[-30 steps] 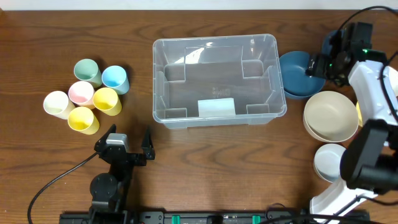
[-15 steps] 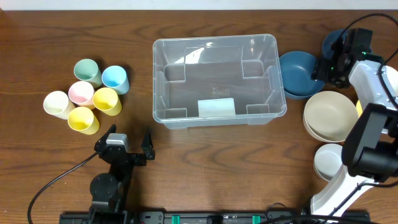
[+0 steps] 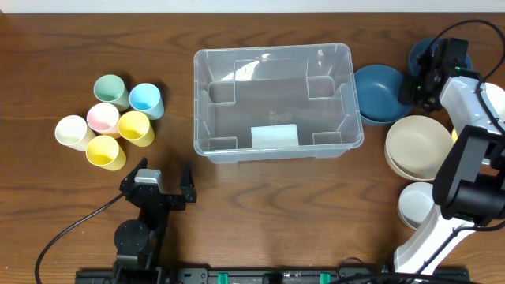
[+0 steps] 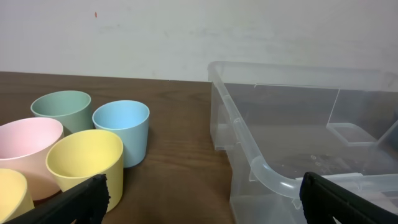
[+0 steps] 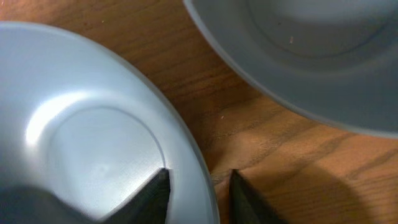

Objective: Pack container
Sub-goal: 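Move the right gripper to the teal bowl and grasp its rim, then lift the teal bowl and lower it into the clear bin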

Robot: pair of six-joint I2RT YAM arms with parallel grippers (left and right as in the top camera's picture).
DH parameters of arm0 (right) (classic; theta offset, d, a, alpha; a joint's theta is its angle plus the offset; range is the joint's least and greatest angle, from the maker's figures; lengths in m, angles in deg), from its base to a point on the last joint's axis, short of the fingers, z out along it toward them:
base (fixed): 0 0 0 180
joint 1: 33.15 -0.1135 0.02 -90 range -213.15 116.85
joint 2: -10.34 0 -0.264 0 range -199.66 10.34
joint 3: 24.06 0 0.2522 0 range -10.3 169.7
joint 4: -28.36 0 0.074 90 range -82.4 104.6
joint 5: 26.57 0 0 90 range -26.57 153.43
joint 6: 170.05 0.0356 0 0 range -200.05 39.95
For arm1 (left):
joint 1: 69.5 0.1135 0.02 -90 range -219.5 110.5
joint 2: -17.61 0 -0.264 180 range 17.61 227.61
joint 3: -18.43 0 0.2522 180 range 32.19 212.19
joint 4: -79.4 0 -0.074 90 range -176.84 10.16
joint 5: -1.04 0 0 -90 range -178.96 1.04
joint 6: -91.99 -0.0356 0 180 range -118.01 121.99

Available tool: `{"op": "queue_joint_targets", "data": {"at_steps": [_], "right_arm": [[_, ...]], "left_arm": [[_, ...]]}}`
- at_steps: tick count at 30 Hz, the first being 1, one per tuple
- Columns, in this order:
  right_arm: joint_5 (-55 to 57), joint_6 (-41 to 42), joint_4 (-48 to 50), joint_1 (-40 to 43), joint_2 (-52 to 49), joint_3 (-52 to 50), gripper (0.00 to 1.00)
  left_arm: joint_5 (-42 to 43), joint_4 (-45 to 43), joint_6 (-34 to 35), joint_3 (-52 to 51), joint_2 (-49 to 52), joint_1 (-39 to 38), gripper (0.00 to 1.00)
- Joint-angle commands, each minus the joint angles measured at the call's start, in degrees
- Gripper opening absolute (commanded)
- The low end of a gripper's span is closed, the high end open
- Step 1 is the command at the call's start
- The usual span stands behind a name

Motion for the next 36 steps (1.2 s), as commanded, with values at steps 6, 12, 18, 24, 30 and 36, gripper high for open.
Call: {"op": "queue_joint_targets", "data": {"at_steps": [6, 12, 18, 24, 30, 36], "right_arm": [[-0.2, 0.6, 0.4, 0.5, -0.5, -0.2, 0.07], [2.2, 1.3, 0.3, 0.8, -0.5, -0.2, 0.01], [2.4, 2.2, 0.4, 2.4, -0.5, -0.2, 0.01], [1.7, 2.8, 0.3, 3.6, 0.9, 0.4, 0.01], [-2.9, 2.8, -0.8, 3.2, 5.1, 3.3, 0.01], [-4.0, 3.9, -1.3, 2.4, 11.9, 4.3, 0.01]], "left_arm": [[0.9, 2.1, -0.3, -0.9, -0.1, 0.2, 0.98], [0.9, 2.1, -0.3, -0.9, -0.1, 0.2, 0.98], [0.9, 2.1, -0.3, -0.9, -0.1, 0.2, 0.98], [0.9, 2.1, -0.3, -0.9, -0.1, 0.2, 0.98], [0.9, 2.1, -0.3, -0.9, -0.1, 0.2, 0.98], [0.9, 2.1, -0.3, -0.9, -0.1, 0.2, 0.98]]}}
